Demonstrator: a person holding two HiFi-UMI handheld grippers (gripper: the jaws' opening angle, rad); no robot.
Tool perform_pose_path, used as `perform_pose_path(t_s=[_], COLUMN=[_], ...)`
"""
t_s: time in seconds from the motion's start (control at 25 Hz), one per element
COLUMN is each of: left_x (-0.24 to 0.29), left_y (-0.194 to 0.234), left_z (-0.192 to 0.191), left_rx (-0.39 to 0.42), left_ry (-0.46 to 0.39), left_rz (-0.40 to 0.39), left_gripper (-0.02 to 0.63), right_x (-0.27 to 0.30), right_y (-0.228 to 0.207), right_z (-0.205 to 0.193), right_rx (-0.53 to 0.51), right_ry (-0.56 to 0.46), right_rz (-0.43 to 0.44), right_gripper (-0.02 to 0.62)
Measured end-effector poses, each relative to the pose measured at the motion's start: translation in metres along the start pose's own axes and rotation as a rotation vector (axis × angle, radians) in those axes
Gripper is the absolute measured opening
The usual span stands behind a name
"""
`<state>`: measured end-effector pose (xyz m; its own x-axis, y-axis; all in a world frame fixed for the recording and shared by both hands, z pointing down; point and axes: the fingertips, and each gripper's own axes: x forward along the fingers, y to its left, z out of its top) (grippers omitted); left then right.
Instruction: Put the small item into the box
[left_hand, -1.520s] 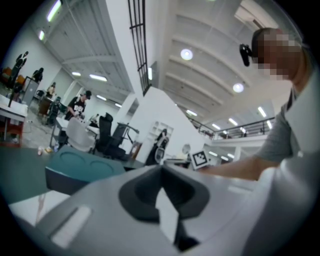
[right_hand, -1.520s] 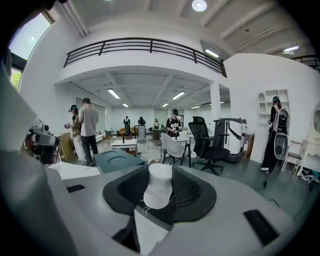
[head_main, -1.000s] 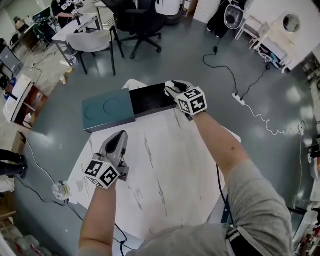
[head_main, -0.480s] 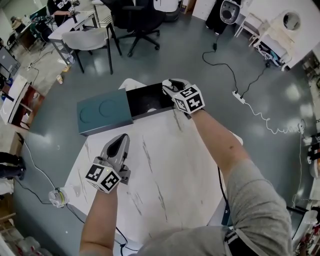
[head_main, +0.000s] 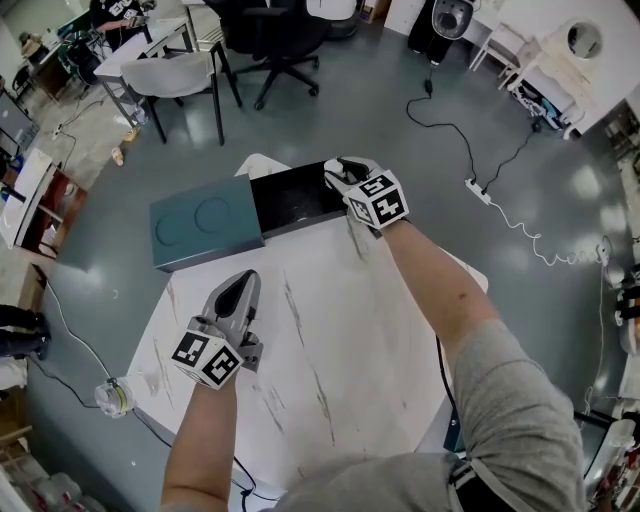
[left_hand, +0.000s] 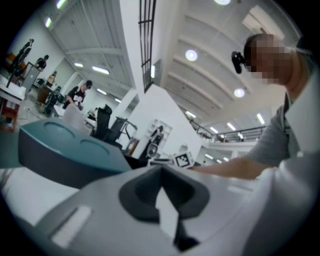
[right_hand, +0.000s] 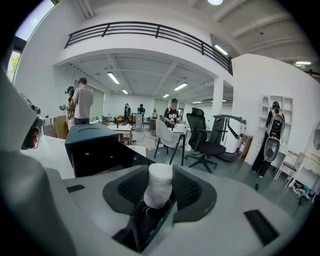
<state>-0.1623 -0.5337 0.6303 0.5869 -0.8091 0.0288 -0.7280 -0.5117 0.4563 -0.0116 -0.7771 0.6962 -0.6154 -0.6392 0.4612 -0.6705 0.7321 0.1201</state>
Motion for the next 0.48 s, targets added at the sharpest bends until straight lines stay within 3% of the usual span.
perform_pose_path(t_s=[0.48], left_x=[-0.002], left_y=[-0.011], left_z=[0.000], left_rx=[-0.006], left_ry=[-0.003], left_rz=[-0.009], left_gripper=[0.005], right_x=[-0.010], right_y=[0.003], right_z=[-0.007], right_rx=[0.007], right_ry=[0.016], right_rz=[-0.006], right_gripper=[0.147])
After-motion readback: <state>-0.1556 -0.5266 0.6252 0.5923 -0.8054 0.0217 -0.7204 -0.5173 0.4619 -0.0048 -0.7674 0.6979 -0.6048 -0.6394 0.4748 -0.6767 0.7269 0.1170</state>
